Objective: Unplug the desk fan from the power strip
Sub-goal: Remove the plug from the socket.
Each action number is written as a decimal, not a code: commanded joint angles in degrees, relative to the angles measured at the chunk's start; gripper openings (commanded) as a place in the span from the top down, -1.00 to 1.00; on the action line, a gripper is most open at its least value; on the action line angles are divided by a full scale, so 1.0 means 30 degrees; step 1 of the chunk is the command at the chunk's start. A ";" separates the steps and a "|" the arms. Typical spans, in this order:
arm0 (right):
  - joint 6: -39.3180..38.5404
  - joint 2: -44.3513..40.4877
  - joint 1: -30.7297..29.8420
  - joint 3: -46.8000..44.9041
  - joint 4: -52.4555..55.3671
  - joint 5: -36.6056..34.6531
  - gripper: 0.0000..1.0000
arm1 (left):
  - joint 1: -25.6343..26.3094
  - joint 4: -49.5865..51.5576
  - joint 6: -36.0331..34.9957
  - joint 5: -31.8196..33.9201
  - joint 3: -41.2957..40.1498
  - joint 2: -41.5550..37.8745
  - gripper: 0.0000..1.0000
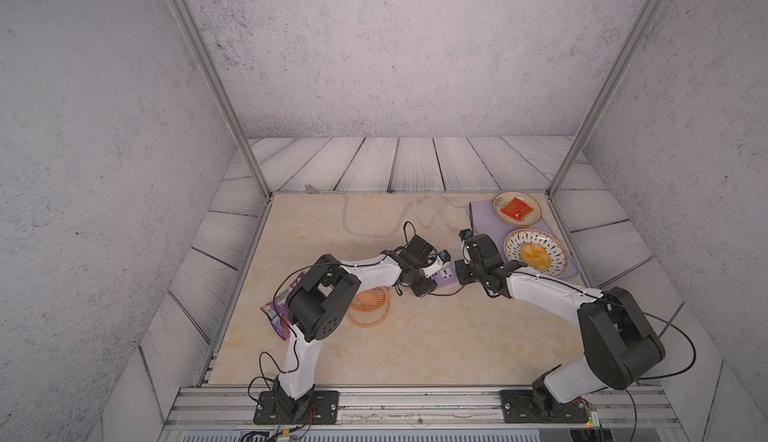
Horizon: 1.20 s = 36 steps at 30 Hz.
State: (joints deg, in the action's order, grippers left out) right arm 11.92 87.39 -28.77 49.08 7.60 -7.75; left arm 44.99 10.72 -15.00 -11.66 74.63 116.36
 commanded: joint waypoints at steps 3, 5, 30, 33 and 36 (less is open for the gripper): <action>0.1476 -0.0185 -0.0113 0.0234 0.0248 0.2018 0.62 | -0.0123 -0.0109 0.0563 0.0255 -0.0304 0.0038 1.00; 0.2140 -0.0159 0.0508 0.0087 0.0197 0.2391 0.62 | -0.0113 -0.0116 0.0541 0.0254 -0.0335 0.0002 1.00; 0.0531 -0.1153 -0.0485 -0.0519 -0.0324 0.1515 0.63 | -0.0114 -0.0158 0.0818 -0.0005 0.0094 0.0374 1.00; 0.0793 -0.1175 -0.0468 -0.0455 -0.0219 0.1224 0.63 | -0.0115 -0.0038 0.0785 -0.0010 0.0144 0.0370 1.00; 0.0829 -0.1078 -0.0471 -0.0359 -0.0139 0.1158 0.64 | -0.0115 0.0029 0.0699 0.0089 0.0101 0.0261 1.00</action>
State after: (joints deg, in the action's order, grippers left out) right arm 13.04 85.89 -28.60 47.81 7.49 -7.68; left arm 45.01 10.55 -15.00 -12.78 74.41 116.33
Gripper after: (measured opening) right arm 0.460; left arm 0.557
